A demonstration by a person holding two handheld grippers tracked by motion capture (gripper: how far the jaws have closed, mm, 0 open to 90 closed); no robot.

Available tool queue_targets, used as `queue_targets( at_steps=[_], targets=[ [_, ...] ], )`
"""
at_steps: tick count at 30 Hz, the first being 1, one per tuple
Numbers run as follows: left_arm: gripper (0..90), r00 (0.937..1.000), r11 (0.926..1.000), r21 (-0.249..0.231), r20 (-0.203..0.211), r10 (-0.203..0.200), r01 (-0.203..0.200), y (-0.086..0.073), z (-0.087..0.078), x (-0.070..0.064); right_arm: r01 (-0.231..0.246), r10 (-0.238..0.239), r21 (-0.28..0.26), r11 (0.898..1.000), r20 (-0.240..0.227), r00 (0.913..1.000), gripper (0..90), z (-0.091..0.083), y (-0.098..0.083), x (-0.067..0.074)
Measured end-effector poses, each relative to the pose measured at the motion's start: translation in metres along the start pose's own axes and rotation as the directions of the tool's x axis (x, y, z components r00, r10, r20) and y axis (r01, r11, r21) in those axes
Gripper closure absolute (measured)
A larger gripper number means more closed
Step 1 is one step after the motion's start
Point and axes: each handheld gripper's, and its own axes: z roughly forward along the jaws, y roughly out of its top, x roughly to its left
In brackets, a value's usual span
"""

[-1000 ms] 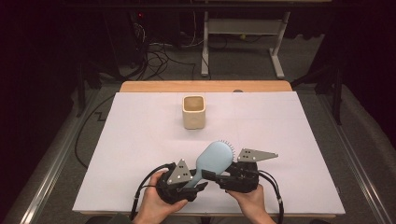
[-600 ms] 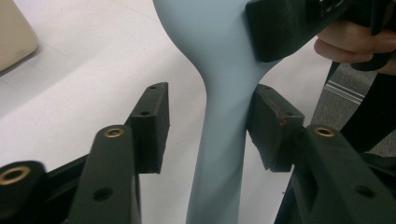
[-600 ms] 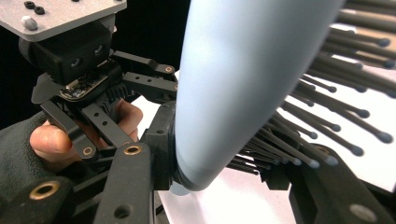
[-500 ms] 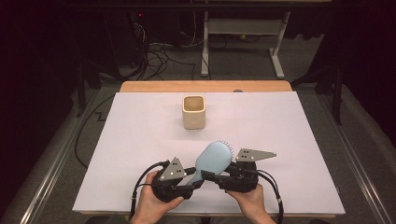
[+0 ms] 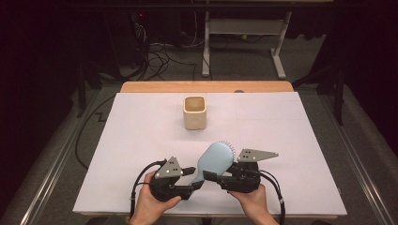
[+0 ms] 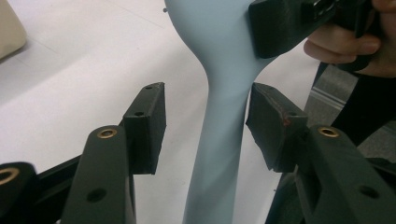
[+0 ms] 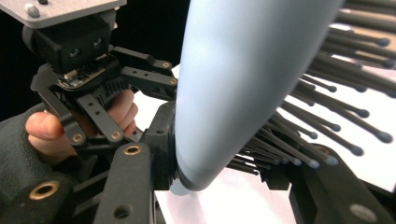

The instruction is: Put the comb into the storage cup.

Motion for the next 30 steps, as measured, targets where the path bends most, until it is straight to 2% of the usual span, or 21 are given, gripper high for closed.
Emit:
queue_targets(
  at_steps=[1, 5, 14, 19, 21, 25, 30],
  targets=[
    [45.2, 0.9998, 0.9999, -0.015, -0.020, 0.003, -0.003, -0.001, -0.002, 0.001, 0.000, 0.000, 0.001, 1.000, 0.002, 1.0000, 57.4, 0.000, 0.000, 0.000],
    [35.9, 0.9984, 0.9993, -0.034, -0.055, -0.015, 0.013, -0.004, -0.007, 0.006, 0.000, 0.000, 0.002, 1.000, 0.007, 1.0000, 57.4, -0.002, 0.001, -0.002],
    [24.4, 0.9962, 0.9986, -0.052, -0.087, -0.002, -0.002, -0.015, -0.019, 0.016, 0.004, -0.004, 0.001, 1.000, 0.019, 0.9998, 57.3, -0.004, 0.002, -0.003],
    [21.3, 0.9954, 0.9974, -0.071, -0.095, -0.015, 0.009, -0.022, -0.027, 0.022, 0.003, -0.004, 0.001, 1.000, 0.027, 0.9996, 57.3, -0.008, 0.003, -0.005],
    [20.9, 0.9934, 0.9960, -0.085, -0.108, -0.036, 0.027, -0.025, -0.030, 0.026, 0.005, -0.005, -0.002, 1.000, 0.032, 0.9995, 57.2, -0.009, 0.004, -0.005],
    [20.9, 0.9889, 0.9945, -0.096, -0.139, -0.053, 0.040, -0.030, -0.036, 0.032, 0.006, -0.006, -0.006, 1.000, 0.041, 0.9991, 57.2, -0.012, 0.005, -0.007],
    [20.5, 0.9785, 0.9912, -0.110, -0.184, -0.093, 0.074, -0.039, -0.046, 0.042, 0.005, -0.004, -0.018, 1.000, 0.061, 0.9981, 57.2, -0.019, 0.007, -0.010]
  ],
)
